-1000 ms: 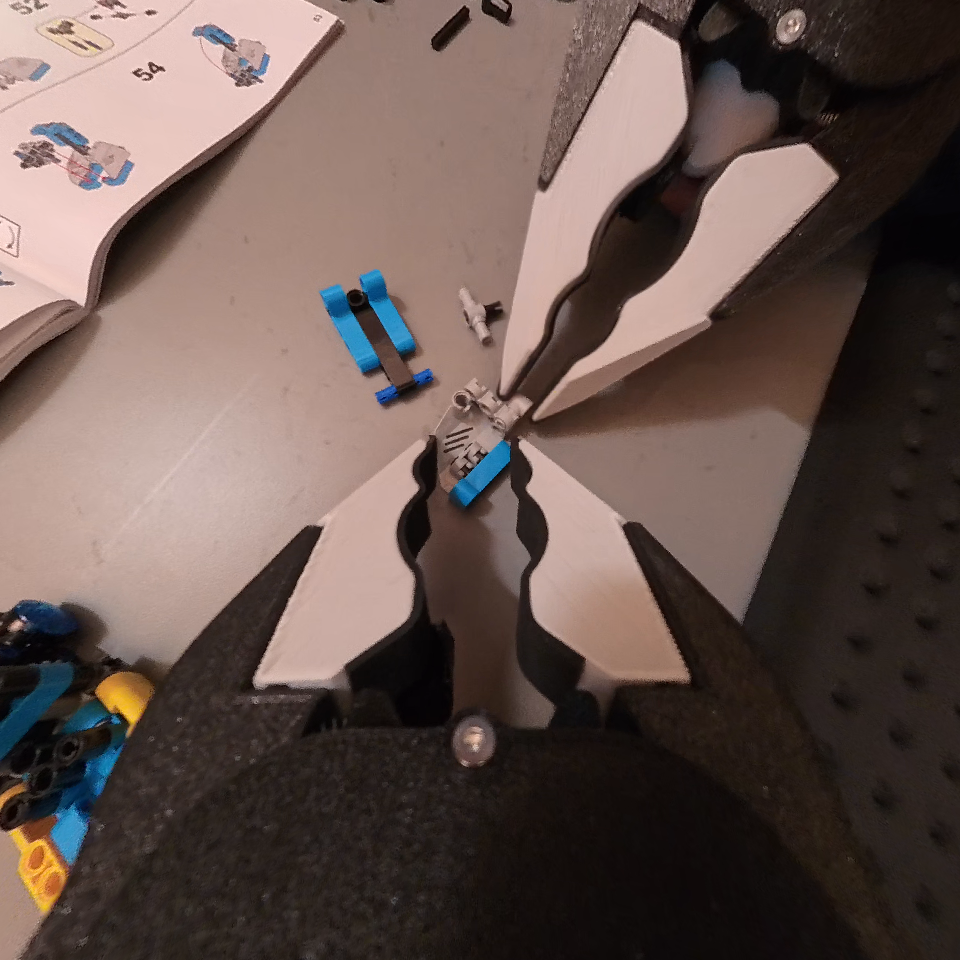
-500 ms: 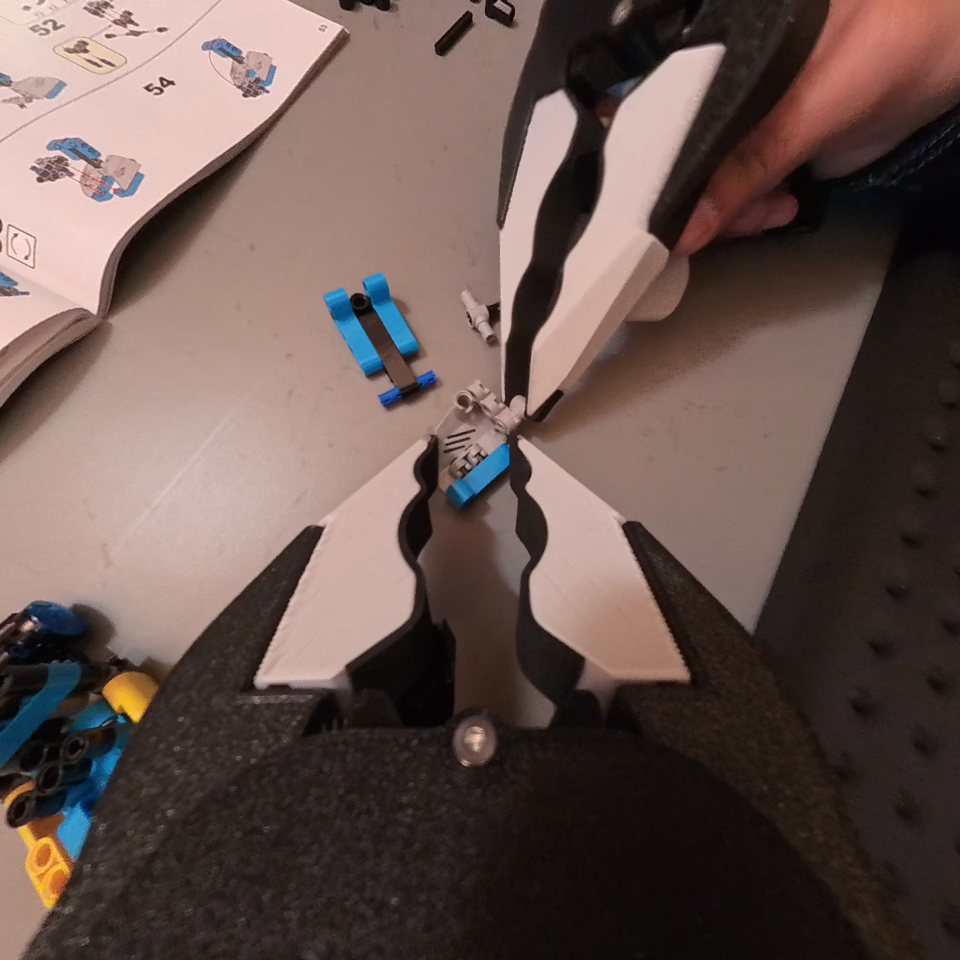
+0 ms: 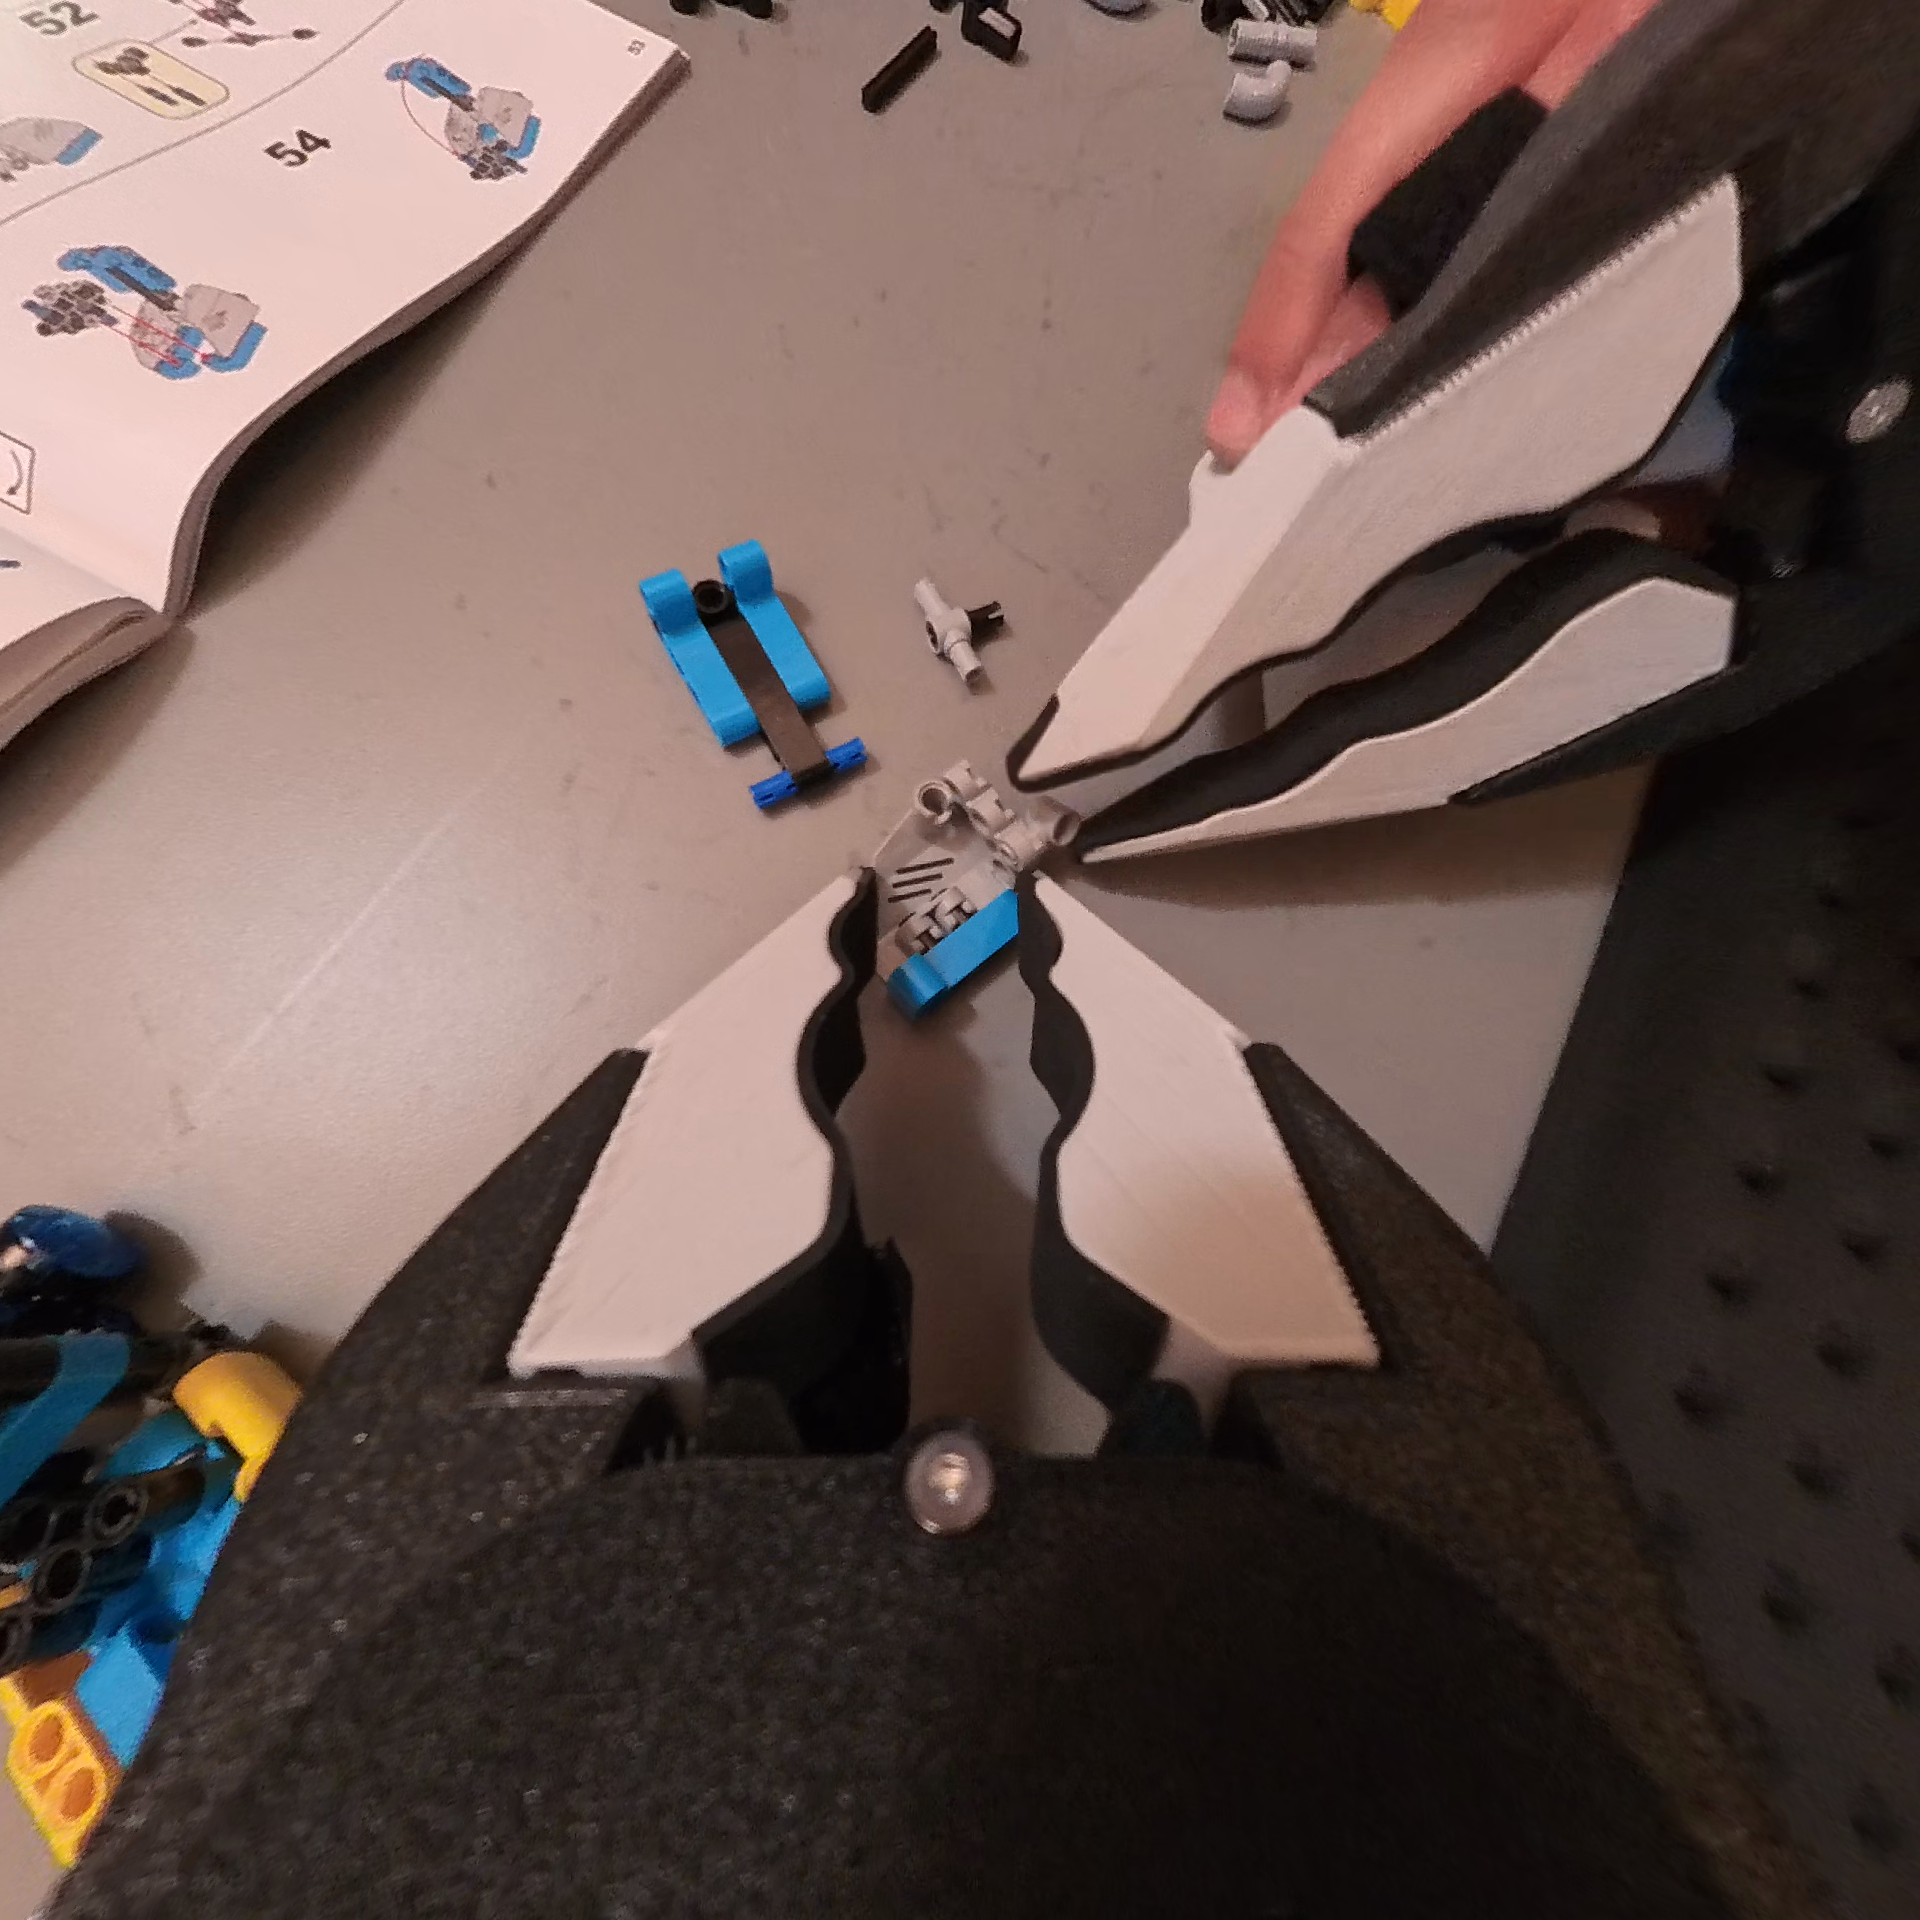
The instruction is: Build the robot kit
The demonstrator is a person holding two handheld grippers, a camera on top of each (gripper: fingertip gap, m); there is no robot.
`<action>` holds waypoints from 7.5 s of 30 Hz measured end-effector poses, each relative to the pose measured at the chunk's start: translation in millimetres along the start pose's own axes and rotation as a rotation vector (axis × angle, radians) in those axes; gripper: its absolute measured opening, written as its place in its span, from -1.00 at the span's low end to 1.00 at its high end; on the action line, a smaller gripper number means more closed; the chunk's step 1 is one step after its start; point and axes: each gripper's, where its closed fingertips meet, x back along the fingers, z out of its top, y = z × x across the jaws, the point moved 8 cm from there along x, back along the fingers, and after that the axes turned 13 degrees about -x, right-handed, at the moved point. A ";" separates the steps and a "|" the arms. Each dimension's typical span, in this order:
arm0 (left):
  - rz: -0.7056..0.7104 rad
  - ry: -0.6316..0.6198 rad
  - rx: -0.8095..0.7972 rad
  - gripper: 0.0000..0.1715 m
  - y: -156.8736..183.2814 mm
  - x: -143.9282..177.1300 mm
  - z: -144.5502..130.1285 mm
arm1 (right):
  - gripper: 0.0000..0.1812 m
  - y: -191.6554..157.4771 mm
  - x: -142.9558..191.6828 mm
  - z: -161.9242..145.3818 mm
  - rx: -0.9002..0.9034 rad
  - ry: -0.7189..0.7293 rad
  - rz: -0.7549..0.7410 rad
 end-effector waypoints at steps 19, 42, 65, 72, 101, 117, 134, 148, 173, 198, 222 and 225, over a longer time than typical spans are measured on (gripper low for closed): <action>-0.010 0.004 0.018 -0.71 -0.2 -0.1 -0.6 | -0.93 8.8 -6.2 -2.6 -0.258 -0.053 0.142; -0.093 0.063 0.006 -0.61 3.2 7.3 5.5 | -0.93 33.0 -6.0 -18.8 -0.613 0.009 0.410; -0.654 0.462 0.583 -0.82 -9.1 26.1 17.5 | -0.93 40.4 38.8 12.0 -0.318 0.383 0.306; -0.633 0.440 0.554 -0.82 -7.7 25.2 16.7 | -0.93 34.3 36.6 12.7 -0.279 0.355 0.318; -0.211 0.309 0.412 -0.82 -28.3 28.2 6.7 | -0.82 50.7 4.8 -38.9 -0.618 -0.001 0.348; -0.220 0.286 0.410 -0.82 -26.0 25.7 5.8 | -0.96 49.2 -7.7 -37.7 -0.602 -0.078 0.270; -0.229 0.310 0.498 -0.82 -33.5 25.2 1.2 | -0.96 24.9 8.3 17.3 0.101 0.067 -0.168; -0.159 0.259 0.451 -0.82 -31.7 20.2 1.9 | -0.97 21.9 2.8 16.0 0.108 0.004 -0.182; -0.157 0.243 0.396 -0.82 -24.1 23.8 5.2 | -0.96 53.6 51.1 -32.7 0.124 -0.740 0.685; -0.185 0.251 0.396 -0.82 -21.0 25.1 7.3 | -0.66 23.7 67.7 -52.2 -0.911 -0.395 -0.064; -0.187 0.238 0.381 -0.82 -19.5 24.4 7.0 | -0.75 52.2 59.1 -89.0 -1.136 -0.245 0.187; -0.186 0.237 0.382 -0.82 -19.7 24.2 6.8 | -0.70 48.7 59.3 -85.2 -1.149 -0.171 0.228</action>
